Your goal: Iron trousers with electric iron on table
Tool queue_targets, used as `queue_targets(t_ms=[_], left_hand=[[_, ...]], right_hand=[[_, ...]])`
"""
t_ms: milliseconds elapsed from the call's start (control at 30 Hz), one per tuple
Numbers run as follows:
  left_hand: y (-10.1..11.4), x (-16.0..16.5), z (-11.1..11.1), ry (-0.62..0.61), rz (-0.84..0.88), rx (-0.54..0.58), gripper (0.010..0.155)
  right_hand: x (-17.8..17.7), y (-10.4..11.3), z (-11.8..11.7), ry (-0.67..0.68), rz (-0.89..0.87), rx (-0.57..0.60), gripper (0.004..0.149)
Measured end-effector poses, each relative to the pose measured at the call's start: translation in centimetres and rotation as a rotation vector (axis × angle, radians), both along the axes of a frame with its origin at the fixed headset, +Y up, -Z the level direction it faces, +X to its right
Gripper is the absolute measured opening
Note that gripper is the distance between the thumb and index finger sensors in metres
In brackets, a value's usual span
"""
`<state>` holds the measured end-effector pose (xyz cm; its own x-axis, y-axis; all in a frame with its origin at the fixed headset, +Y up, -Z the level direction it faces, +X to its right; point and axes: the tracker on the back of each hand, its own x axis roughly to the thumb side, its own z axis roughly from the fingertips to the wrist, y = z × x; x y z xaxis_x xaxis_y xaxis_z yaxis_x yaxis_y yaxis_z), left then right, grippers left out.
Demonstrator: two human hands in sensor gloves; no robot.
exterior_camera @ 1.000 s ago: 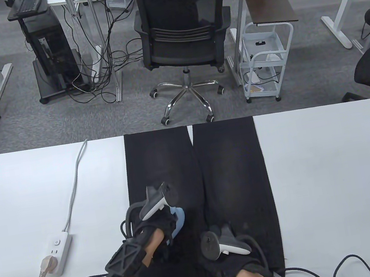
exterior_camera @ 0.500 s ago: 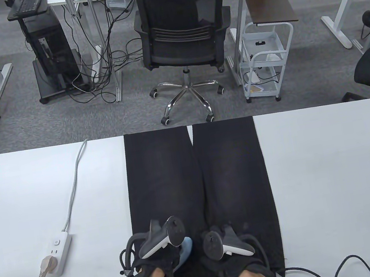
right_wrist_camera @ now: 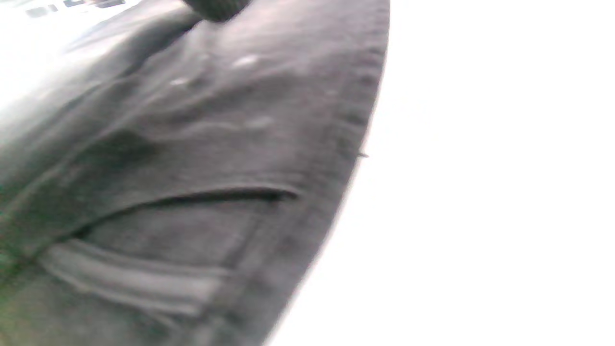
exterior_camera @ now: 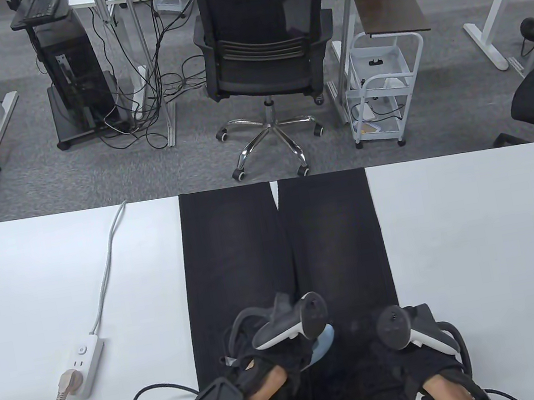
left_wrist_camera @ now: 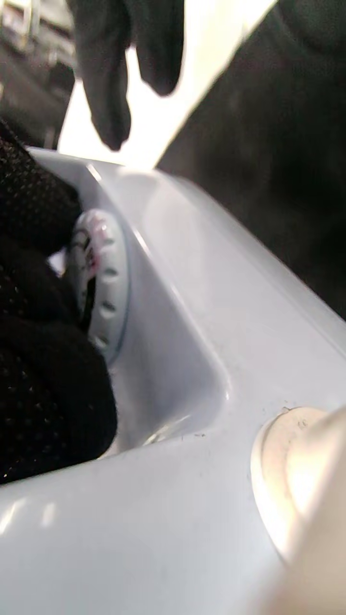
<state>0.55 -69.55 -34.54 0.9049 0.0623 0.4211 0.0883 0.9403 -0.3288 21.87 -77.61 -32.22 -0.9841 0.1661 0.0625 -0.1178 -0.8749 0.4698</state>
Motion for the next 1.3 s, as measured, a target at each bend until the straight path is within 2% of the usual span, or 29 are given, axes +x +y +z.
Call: queue_targets(t_ms=[200, 267, 333, 467, 600, 700, 800, 900, 967, 1067, 1167, 1300], left_hand=[[-3.4, 6.3, 1.1, -0.111, -0.011, -0.076, 0.046], [-4.8, 7.1, 1.3, -0.119, -0.022, -0.096, 0.046], [-6.0, 7.3, 1.4, -0.114, -0.056, -0.074, 0.046], [-5.9, 7.1, 0.5, -0.071, -0.038, -0.063, 0.046], [-6.0, 7.9, -1.5, -0.033, -0.07, -0.014, 0.046], [-5.9, 8.7, -3.9, -0.019, -0.085, 0.032, 0.045], [-5.9, 9.3, -7.2, 0.031, -0.097, 0.048, 0.045], [-6.0, 9.0, -11.0, 0.109, -0.074, -0.023, 0.045], [-6.0, 8.8, -13.1, 0.151, -0.11, 0.034, 0.045], [-6.0, 7.8, -15.7, 0.221, -0.076, 0.007, 0.045], [-6.1, 6.9, -16.9, 0.245, -0.062, -0.008, 0.045], [-6.1, 6.9, -16.9, 0.219, -0.051, -0.02, 0.044]], right_hand=[[2.1, -3.7, 0.2, -0.019, 0.023, -0.094, 0.072], [2.1, -4.3, 0.0, -0.015, 0.019, -0.148, 0.074], [2.2, -4.5, -0.1, -0.017, 0.036, -0.13, 0.073], [2.2, -4.8, -0.2, -0.031, -0.014, -0.19, 0.07], [2.1, -4.8, -0.2, -0.028, -0.003, -0.201, 0.07], [2.0, -4.7, -0.2, -0.029, -0.001, -0.207, 0.07], [2.0, -4.6, -0.2, -0.028, 0.001, -0.21, 0.071], [1.9, -4.6, -0.2, -0.029, 0.001, -0.211, 0.071], [1.9, -4.5, -0.2, -0.03, 0.0, -0.211, 0.071], [1.9, -4.5, -0.2, -0.03, 0.003, -0.213, 0.071], [1.9, -4.5, -0.2, -0.029, 0.001, -0.218, 0.07], [1.8, -4.5, -0.2, -0.027, -0.005, -0.227, 0.069]])
